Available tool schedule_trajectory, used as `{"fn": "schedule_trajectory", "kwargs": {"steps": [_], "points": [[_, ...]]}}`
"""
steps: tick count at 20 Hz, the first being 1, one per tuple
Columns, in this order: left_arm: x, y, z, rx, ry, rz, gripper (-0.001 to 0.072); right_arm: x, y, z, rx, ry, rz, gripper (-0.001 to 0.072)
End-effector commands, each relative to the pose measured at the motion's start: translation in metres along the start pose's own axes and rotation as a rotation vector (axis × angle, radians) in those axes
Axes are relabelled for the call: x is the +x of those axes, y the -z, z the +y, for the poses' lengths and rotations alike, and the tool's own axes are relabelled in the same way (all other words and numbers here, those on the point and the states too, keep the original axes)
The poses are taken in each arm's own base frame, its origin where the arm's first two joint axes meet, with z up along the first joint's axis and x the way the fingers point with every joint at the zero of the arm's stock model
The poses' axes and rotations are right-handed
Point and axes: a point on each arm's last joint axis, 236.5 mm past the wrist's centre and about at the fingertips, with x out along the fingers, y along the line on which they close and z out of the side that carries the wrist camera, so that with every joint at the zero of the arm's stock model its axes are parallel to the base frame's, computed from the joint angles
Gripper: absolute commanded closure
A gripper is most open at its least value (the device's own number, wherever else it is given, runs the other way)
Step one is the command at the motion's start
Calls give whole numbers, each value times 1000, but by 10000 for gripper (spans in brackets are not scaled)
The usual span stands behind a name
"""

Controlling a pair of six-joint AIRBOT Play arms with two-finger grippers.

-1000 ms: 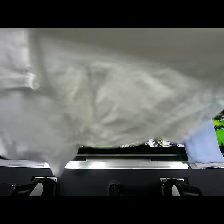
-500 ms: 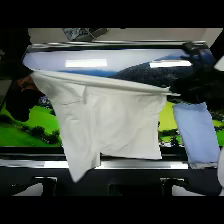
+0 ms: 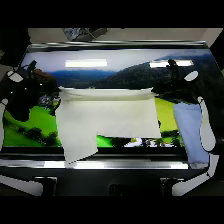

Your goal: Fold the shirts.

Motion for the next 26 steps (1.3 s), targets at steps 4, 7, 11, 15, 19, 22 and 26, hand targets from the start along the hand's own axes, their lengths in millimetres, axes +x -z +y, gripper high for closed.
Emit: {"fn": "schedule_trajectory", "kwargs": {"steps": [4, 7, 11, 15, 19, 22, 26], "points": [[-35, 40, 19, -22, 9, 238, 158, -72, 26, 0, -54, -20, 109, 202], [-72, 95, 62, -96, -80, 391, 183, -137, 100, -33, -94, 126, 417, 201], [-59, 196, 71, -157, -69, 464, 303, -136, 156, -27, -30, 97, 531, 204], [-32, 251, 66, -210, -2, 485, 301, -118, 188, -11, 14, -3, 572, 203], [-15, 239, 60, -226, 18, 402, 302, -115, 204, -18, 22, 18, 609, 201], [-5, 238, 55, -195, 8, 397, 314, -105, 225, -17, 54, -1, 635, 166], [1, 242, 54, -197, 5, 415, 516, -90, 249, -7, 98, -58, 647, 154]]}}
